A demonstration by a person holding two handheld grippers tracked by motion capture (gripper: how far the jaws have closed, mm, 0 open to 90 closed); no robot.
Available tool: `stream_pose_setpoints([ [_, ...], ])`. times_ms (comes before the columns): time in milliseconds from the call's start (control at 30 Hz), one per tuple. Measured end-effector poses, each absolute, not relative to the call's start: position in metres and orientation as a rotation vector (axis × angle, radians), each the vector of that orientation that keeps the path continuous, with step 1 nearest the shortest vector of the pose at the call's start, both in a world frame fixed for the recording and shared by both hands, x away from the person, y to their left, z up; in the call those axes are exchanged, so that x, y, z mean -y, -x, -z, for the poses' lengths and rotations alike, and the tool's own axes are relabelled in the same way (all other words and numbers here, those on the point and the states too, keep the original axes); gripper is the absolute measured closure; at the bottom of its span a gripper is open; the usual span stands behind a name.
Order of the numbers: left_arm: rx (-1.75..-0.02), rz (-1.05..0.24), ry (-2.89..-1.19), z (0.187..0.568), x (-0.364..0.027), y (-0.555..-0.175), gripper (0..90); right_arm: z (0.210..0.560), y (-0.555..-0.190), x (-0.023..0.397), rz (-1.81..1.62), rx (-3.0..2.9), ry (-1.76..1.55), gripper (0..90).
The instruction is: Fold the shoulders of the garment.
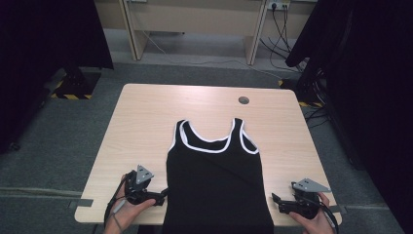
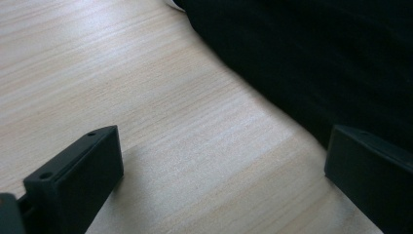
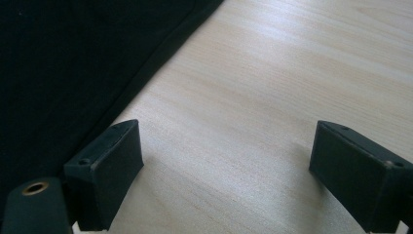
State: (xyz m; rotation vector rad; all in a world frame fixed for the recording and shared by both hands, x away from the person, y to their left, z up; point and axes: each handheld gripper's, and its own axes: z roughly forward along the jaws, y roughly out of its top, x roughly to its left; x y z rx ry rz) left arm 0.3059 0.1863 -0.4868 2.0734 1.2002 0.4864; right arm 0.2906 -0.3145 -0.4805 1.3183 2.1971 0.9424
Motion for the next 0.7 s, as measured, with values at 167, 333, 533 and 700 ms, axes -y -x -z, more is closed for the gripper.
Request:
stream_pose_setpoints([
  [167, -1.201, -0.486, -2.074, 0.4868, -0.1864, -0.3059, 0.0, 0.4806, -0.2905, 0.3146, -0.944, -2.198, -1.317, 12.6],
  [333, -1.199, -0.486, -2.075, 0.4866, -0.1862, -0.3058, 0.0, 0.4807, -0.2906, 0.3147, -0.945, -2.197, -1.316, 12.4],
  [533, -1.191, -0.470, -2.061, 0.4863, -0.1843, -0.3075, 0.7, 0.4808, -0.2908, 0.3147, -0.946, -2.197, -1.316, 12.2],
  [700, -1.195, -0.460, -2.036, 0.4854, -0.1853, -0.3101, 2.0, 0.4808, -0.2908, 0.3147, -0.946, -2.197, -1.316, 12.1],
])
